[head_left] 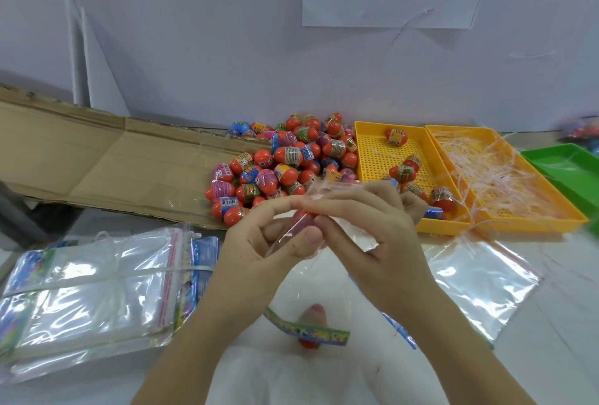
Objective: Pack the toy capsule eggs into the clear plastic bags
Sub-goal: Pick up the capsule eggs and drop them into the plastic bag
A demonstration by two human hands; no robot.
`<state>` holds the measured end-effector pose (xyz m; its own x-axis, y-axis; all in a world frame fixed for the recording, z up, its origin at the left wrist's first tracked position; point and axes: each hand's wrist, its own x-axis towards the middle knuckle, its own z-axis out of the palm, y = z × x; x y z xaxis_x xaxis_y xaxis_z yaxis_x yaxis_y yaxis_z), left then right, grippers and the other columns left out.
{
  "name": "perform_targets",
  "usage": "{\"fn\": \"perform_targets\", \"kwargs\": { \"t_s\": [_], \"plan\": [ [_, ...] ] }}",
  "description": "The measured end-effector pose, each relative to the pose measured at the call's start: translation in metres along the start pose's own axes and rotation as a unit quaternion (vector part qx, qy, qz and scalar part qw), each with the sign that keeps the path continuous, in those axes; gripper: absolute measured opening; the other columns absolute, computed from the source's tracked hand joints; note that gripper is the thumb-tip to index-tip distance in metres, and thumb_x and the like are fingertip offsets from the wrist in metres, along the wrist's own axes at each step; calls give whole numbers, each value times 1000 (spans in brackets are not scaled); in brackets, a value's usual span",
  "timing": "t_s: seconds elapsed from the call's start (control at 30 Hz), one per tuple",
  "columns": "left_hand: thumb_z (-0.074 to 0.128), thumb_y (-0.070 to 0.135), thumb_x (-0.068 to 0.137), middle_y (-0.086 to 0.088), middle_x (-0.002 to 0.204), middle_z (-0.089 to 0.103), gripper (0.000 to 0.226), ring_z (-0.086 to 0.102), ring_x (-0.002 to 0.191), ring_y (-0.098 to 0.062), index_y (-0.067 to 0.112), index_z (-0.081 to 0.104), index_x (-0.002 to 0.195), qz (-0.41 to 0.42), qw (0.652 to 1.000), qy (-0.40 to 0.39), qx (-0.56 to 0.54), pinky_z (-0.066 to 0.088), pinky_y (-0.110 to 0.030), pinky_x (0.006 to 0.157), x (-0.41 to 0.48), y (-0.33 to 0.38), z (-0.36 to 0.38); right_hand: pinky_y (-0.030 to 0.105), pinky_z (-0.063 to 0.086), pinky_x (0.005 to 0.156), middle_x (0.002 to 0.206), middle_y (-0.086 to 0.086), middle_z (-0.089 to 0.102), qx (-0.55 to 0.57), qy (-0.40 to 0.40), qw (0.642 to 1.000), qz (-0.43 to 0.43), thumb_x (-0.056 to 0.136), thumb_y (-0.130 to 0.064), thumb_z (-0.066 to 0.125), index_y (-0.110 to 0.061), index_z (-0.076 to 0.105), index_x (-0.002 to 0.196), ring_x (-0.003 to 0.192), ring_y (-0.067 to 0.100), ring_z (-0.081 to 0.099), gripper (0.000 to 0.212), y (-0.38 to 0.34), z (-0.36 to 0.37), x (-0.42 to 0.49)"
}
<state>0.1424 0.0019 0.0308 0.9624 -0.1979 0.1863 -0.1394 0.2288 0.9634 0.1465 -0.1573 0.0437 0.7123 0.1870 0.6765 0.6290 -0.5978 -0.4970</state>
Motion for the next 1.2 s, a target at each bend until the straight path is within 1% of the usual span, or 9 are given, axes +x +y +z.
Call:
{"fn": "perform_targets", "kwargs": {
  "t_s": [0.13, 0.23, 0.3, 0.43, 0.6, 0.73, 0.87, 1.03, 1.2],
  "plan": [
    [73, 31, 67, -6, 88, 77, 27, 74, 74, -16, 31, 77, 94, -6, 996, 76, -52, 57, -22, 66, 2, -1, -1, 52, 38, 86, 112, -21, 63, 17, -12, 1000, 13, 93, -34, 52, -35, 52, 131, 109, 5, 46, 38, -4, 3, -5],
    [68, 26, 71, -3, 97, 77, 24, 74, 83, -14, 27, 78, 93, -1, 987, 124, -103, 58, -22, 66, 5, 0, -6, 41, 39, 102, 143, -19, 39, 79, 31, 996, 38, 84, -40, 66, -36, 29, 144, 131, 11, 39, 70, -7, 1, -6],
    [63, 22, 74, -1, 97, 77, 23, 74, 85, -11, 27, 79, 89, 0, 982, 138, -129, 60, -23, 68, 6, 0, -7, 29, 46, 97, 142, -26, 38, 169, -8, 976, 139, 73, -48, 76, -49, 25, 140, 128, 8, 44, 84, -9, -1, -3],
    [63, 18, 77, -4, 96, 77, 22, 74, 90, -14, 24, 79, 91, -7, 978, 132, -163, 59, -24, 69, 5, -2, -6, 35, 59, 69, 95, -12, 71, 264, -174, 907, 277, 68, -45, 77, -38, 63, 108, 78, 14, 69, 43, -7, 5, -2],
    [88, 62, 48, -4, 112, 74, 80, 71, 102, -17, 21, 70, 115, -61, 995, 42, -66, 57, -27, 83, 7, 0, -18, 15, 46, 49, 73, 2, 73, 332, -116, 896, 271, 70, -32, 70, -21, 72, 90, 52, 14, 63, 23, -7, 6, 1],
    [86, 39, 57, -3, 88, 78, 28, 73, 78, -13, 26, 80, 81, -58, 991, 101, -66, 59, -26, 68, 8, -1, -15, 21, 55, 59, 94, -13, 71, 299, -140, 902, 277, 73, -48, 71, -45, 65, 105, 75, 10, 67, 34, -4, 4, 1],
    [68, 35, 72, -1, 81, 77, 18, 74, 73, -15, 21, 80, 70, -37, 970, 209, -120, 62, -36, 64, 11, 0, -25, 14, 45, 70, 97, -23, 51, 62, -174, 962, 200, 66, -68, 68, -48, 47, 109, 90, 0, 53, 52, 4, -9, -2],
    [70, 38, 70, 0, 70, 72, 23, 71, 71, -19, 19, 75, 58, -28, 942, 294, -158, 59, -28, 60, 16, -4, -32, 17, 38, 60, 92, -22, 55, -47, -518, 829, 205, 53, -66, 81, -45, 53, 103, 81, -6, 52, 61, -6, -6, -7],
    [72, 45, 65, -6, 85, 74, 33, 72, 70, -20, 17, 76, 82, -95, 945, 214, -228, 58, -29, 54, 18, -2, -33, 16, 40, 63, 86, -23, 52, -42, -506, 850, 139, 67, -55, 78, -41, 60, 108, 81, -1, 50, 46, -10, 4, -9]
  ]
}}
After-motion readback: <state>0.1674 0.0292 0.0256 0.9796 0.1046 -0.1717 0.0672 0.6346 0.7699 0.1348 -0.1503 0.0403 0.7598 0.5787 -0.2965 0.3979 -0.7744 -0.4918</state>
